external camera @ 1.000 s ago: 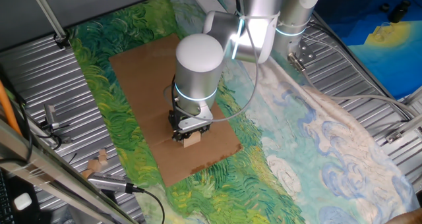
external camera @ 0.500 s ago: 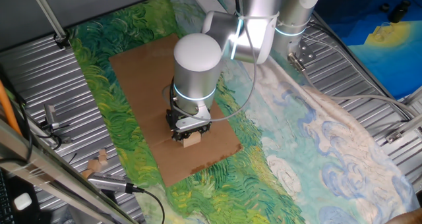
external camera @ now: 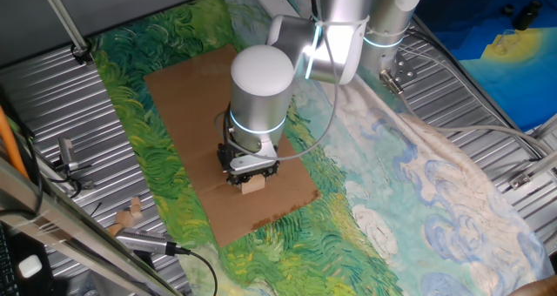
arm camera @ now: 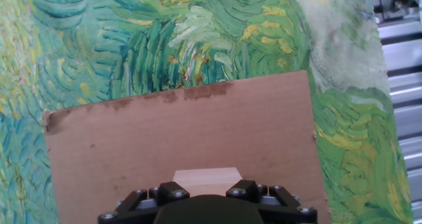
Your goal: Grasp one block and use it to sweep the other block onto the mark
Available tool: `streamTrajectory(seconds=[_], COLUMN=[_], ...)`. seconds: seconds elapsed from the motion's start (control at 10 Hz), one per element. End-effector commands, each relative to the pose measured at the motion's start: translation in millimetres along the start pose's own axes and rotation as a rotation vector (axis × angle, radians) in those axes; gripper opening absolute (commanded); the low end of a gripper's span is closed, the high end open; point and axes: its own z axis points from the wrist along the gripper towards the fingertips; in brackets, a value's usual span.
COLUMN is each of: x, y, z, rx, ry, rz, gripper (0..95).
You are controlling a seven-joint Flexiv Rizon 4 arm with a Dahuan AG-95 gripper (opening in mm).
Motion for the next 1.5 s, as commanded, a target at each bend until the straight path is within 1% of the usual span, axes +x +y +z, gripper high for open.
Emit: streamTrajectory(seconds=[0.1, 0.2, 0.4, 0.5, 1.3, 1.4, 1.5], x=[0.2, 0.2, 0.2, 0.2, 0.2, 0.2, 0.2], y=[-0.2, -0.2, -0.2, -0.2, -0.2, -0.2, -0.2], z=[0.0, 0.0, 0.0, 0.0, 0.0, 0.0, 0.0], rx=[-0.002, -0.004, -0.007, -0.008, -0.012, -0.018, -0.024], ry=[0.002, 0.003, 0.019, 0.021, 0.02, 0.03, 0.032], rz=[0.012, 0.015, 0.029, 0.038, 0.052, 0.055, 0.052], gripper=[0.0, 0.0, 0.0, 0.0, 0.0, 0.0, 0.0])
